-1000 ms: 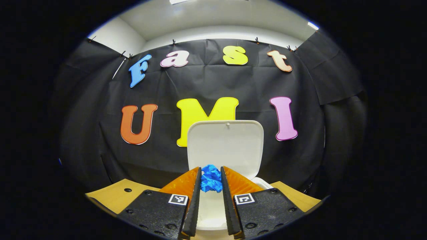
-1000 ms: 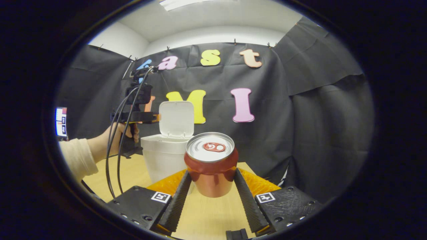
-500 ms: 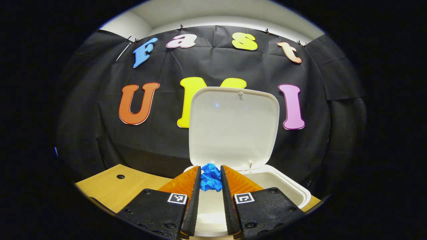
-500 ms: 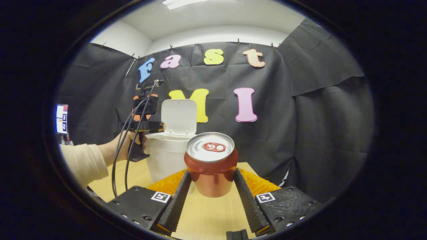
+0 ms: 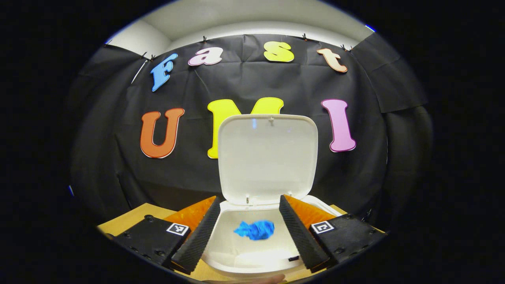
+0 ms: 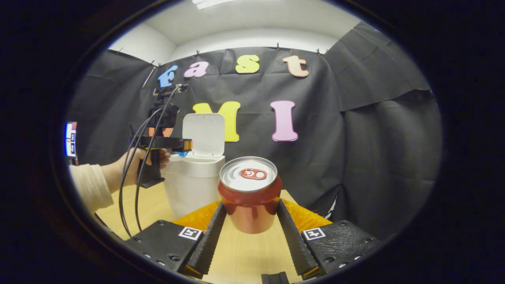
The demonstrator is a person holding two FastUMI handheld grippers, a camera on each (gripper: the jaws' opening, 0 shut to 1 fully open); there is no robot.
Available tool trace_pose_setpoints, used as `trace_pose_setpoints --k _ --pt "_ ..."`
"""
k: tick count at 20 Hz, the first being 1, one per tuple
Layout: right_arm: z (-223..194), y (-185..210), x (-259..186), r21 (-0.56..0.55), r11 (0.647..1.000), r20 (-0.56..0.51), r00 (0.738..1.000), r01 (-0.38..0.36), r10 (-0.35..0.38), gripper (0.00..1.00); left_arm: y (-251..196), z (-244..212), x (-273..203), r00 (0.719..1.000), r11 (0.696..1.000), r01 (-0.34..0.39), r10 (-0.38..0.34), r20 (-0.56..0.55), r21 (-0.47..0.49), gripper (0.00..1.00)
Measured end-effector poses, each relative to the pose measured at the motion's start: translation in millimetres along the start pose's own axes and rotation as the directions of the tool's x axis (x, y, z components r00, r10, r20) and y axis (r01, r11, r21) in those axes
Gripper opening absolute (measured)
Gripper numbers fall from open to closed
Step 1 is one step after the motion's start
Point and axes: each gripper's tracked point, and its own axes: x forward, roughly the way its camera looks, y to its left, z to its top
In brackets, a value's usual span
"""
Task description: Press the lid of the desktop garbage bin to open it, pick up the crumpled paper on the desktop and throw it into the bin, then pick up the pop can on the desktop and drop it into the bin, and finally close the garbage bin lid.
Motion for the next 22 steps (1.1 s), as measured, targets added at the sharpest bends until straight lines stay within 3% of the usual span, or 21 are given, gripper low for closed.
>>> trace_pose_setpoints --k 8,16,22 --pt "-11.2 5.5 11.5 -0.022 1.000 -0.032 0.999 0.021 -0.022 0.77 53.1 -1.6 -33.7 1.000 0.999 0.009 -0.009 0.009 0.033 0.99" --pt "-9.9 16.5 14.6 0.024 0.998 -0.032 0.998 0.061 -0.061 0.78 172.5 -54.8 -74.9 0.991 0.991 -0.132 0.132 -0.009 0.013 0.99" --pt "-7.1 39.8 3.6 0.033 0.998 -0.030 0.999 0.045 -0.044 0.78 193.3 -100.4 -119.8 0.990 0.990 -0.137 0.138 -0.015 0.019 0.98"
